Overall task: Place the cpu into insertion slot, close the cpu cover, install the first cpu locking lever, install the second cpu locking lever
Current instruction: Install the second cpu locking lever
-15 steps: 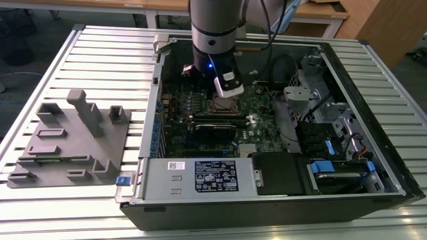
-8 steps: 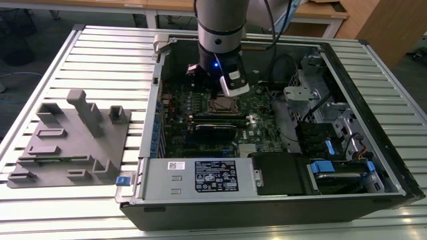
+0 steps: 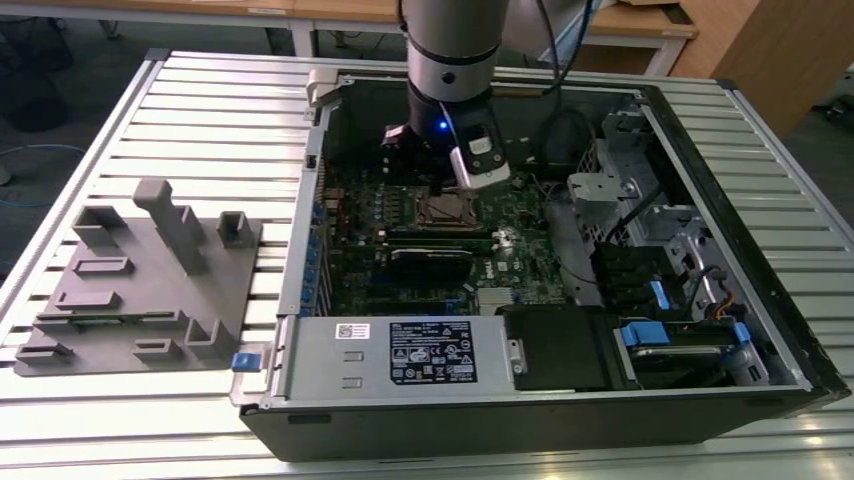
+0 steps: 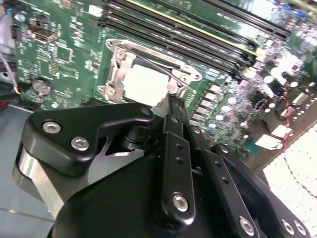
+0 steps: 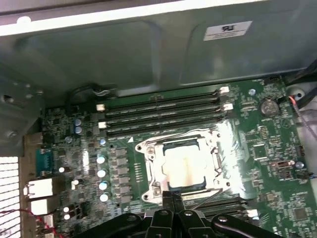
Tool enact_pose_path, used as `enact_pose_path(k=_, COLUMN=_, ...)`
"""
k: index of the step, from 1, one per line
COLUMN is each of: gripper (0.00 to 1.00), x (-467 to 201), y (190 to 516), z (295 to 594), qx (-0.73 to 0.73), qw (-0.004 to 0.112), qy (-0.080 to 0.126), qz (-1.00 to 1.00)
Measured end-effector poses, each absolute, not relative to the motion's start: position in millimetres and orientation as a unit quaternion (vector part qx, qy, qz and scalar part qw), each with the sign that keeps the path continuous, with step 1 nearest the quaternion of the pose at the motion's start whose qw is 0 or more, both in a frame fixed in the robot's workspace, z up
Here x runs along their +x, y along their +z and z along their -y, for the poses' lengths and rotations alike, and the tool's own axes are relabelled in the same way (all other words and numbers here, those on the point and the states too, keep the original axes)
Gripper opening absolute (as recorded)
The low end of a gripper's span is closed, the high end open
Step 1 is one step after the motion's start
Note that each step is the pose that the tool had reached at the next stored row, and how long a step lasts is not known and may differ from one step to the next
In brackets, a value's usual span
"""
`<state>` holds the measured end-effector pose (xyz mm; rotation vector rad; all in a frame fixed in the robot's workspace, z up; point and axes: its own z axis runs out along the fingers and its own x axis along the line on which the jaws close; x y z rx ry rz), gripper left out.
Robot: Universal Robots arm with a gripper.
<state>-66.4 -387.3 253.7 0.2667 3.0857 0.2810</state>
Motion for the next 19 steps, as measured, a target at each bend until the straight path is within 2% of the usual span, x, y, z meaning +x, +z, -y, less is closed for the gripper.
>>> enact_pose_path(k=19, gripper=0.1, x=-57.3, y=237.7, z=400.7, qx=0.088, qw=0.017, qy=0.089, qz=-0.992)
